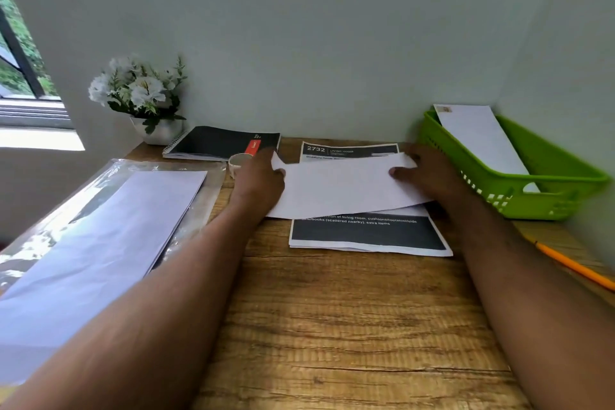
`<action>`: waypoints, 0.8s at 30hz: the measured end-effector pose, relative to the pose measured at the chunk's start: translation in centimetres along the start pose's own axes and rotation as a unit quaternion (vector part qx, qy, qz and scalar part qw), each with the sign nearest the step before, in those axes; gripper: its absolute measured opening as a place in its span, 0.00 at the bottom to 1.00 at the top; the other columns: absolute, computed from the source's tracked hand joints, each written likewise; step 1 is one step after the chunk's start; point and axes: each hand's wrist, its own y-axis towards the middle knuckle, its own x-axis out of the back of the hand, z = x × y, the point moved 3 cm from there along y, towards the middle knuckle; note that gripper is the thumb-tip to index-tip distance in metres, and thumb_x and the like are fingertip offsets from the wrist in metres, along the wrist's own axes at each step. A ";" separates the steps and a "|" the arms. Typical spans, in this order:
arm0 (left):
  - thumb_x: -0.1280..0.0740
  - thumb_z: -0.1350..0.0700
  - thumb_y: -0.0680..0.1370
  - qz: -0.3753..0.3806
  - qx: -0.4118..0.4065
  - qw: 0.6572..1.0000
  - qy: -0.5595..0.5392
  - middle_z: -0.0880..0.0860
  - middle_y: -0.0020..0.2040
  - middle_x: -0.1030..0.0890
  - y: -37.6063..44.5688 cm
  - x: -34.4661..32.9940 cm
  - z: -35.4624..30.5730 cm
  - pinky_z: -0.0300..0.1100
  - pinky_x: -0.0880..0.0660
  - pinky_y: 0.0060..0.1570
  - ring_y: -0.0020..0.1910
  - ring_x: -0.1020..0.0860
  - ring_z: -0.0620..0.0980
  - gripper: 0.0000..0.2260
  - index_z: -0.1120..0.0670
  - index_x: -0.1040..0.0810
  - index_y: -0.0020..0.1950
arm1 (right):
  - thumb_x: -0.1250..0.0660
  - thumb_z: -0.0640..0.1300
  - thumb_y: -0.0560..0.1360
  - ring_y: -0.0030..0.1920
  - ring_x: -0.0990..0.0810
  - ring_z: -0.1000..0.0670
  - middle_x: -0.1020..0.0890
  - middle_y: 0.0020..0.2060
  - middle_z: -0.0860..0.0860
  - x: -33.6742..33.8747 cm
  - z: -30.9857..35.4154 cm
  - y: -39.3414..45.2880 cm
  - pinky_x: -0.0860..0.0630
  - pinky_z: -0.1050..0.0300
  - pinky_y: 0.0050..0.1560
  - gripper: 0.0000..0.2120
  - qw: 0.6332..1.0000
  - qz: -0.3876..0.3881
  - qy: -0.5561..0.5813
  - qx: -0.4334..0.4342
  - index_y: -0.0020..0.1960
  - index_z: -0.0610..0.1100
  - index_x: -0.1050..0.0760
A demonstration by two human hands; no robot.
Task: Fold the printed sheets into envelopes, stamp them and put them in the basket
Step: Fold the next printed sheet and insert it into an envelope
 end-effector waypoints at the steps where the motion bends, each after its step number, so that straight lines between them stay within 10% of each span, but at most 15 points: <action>1: 0.36 0.58 0.80 0.011 -0.015 0.999 0.041 0.57 0.63 0.23 -0.3 -0.1 -0.3 0.43 0.29 0.52 0.61 0.25 0.56 0.17 0.54 0.30 0.69 | 0.26 0.48 0.70 0.66 0.28 0.45 0.26 0.65 0.45 -0.4 -0.1 0.1 0.32 0.54 0.65 0.29 0.998 0.015 -0.067 0.016 0.68 0.41 0.29; 10: 0.32 0.48 0.76 -0.071 -0.142 0.924 0.348 0.55 0.66 0.29 -0.1 -1.4 -1.7 0.52 0.32 0.60 0.64 0.31 0.58 0.20 0.46 0.28 0.68 | 0.34 0.51 0.77 0.69 0.32 0.48 0.26 0.67 0.48 -1.4 2.6 -2.2 0.43 0.56 0.71 0.19 0.969 0.042 -0.186 0.154 0.65 0.46 0.25; 17: 0.52 0.35 0.80 0.184 -0.085 0.936 0.289 0.50 0.79 0.45 0.1 -5.2 -0.6 0.65 0.54 0.72 0.78 0.48 0.55 0.26 0.40 0.44 0.77 | 0.47 0.61 0.80 0.77 0.49 0.45 0.43 0.77 0.50 -4.5 5.2 -3.0 0.47 0.42 0.74 0.25 0.944 0.183 -0.251 0.108 0.75 0.55 0.39; 24: 0.59 0.31 0.77 0.222 -0.053 0.926 0.301 0.44 0.79 0.55 0.0 -5.3 -0.5 0.76 0.65 0.62 0.78 0.59 0.54 0.27 0.34 0.55 0.76 | 0.57 0.64 0.80 0.77 0.53 0.48 0.49 0.77 0.57 -7.2 7.3 -4.3 0.57 0.37 0.74 0.26 0.931 0.243 -0.238 0.134 0.76 0.61 0.50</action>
